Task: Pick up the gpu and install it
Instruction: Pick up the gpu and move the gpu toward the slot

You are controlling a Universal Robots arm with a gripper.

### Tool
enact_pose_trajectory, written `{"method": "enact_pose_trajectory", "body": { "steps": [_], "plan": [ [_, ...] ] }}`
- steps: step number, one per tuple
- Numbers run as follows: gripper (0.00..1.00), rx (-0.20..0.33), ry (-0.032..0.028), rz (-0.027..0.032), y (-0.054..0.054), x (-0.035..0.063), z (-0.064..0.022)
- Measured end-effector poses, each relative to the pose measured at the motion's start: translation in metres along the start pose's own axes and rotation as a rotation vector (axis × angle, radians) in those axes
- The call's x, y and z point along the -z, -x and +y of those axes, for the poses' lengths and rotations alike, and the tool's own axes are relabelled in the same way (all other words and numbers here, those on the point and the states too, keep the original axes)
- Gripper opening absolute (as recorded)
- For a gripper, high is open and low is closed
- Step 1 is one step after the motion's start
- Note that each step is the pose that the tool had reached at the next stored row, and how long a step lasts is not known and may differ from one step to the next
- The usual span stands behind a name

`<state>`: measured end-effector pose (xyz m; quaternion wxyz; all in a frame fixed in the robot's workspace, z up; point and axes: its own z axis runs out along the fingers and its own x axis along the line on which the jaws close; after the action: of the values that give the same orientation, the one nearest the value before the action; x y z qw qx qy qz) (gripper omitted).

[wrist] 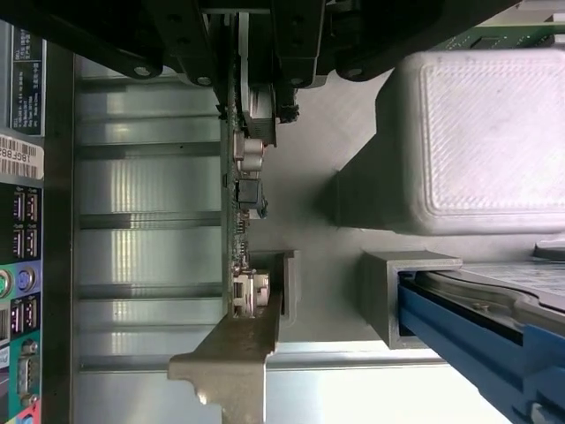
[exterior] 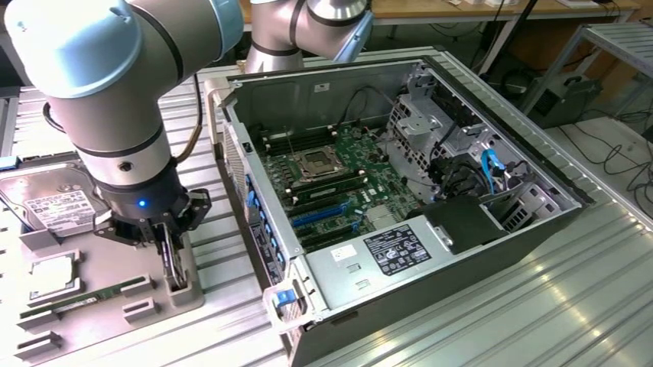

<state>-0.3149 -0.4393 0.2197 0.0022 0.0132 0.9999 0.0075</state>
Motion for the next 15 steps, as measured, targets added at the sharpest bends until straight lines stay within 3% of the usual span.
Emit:
{"method": "enact_pose_trajectory", "body": {
  "steps": [15],
  "plan": [
    [0.28, 0.000, 0.0000, 0.0003, 0.001, 0.0115, 0.0002]
  ]
}}
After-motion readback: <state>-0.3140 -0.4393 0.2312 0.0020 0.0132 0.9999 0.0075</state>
